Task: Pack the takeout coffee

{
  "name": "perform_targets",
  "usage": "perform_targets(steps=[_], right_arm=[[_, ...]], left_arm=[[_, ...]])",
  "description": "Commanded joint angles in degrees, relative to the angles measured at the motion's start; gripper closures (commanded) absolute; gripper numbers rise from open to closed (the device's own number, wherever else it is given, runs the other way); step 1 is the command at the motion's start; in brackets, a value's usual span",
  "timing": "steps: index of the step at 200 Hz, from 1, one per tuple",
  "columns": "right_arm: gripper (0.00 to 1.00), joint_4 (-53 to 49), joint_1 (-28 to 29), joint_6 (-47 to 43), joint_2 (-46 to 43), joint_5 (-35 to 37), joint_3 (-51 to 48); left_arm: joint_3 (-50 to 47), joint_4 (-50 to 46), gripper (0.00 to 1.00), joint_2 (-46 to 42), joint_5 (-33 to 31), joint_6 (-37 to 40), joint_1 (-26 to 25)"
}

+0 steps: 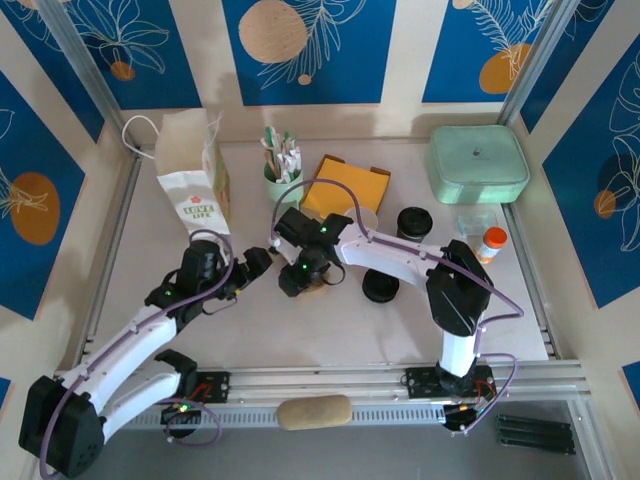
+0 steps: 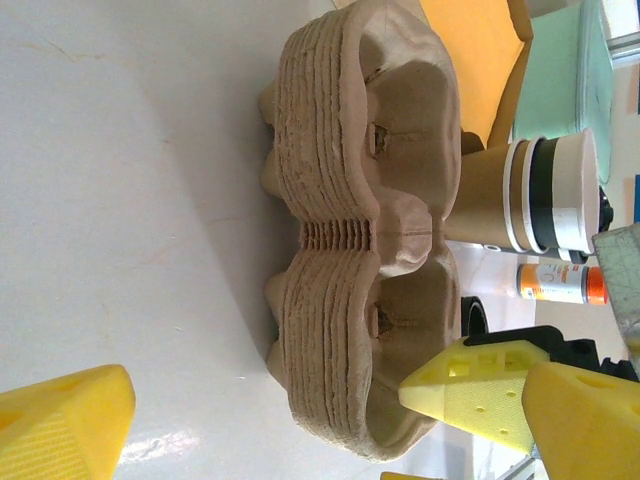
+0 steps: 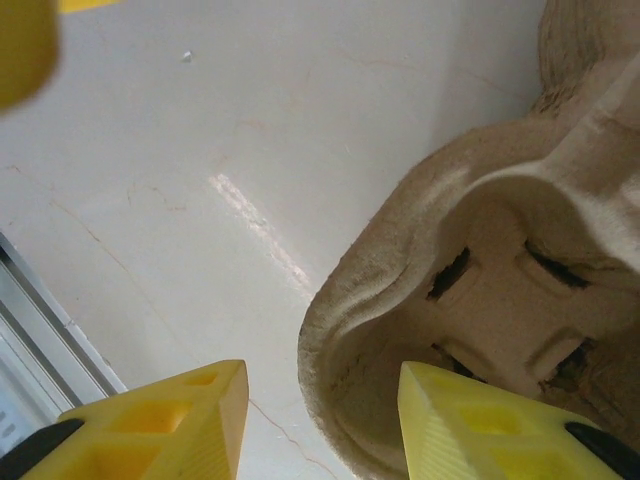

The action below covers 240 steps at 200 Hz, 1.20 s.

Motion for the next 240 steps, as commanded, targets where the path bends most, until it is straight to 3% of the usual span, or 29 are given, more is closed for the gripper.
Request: perform_targets(steps=[1, 240], right_arm=[[0.56, -1.2, 0.5, 0.6, 1.4, 0.0, 1.9], [0.62, -1.5, 0.5, 1.3, 3.7, 1.1, 1.5]], left_arm=[[-0.1, 1.0, 0.01, -0.5, 0.4, -0.6, 0.3], [-3.5, -5.3, 0.01, -5.3, -6.3, -4.9, 3.3]])
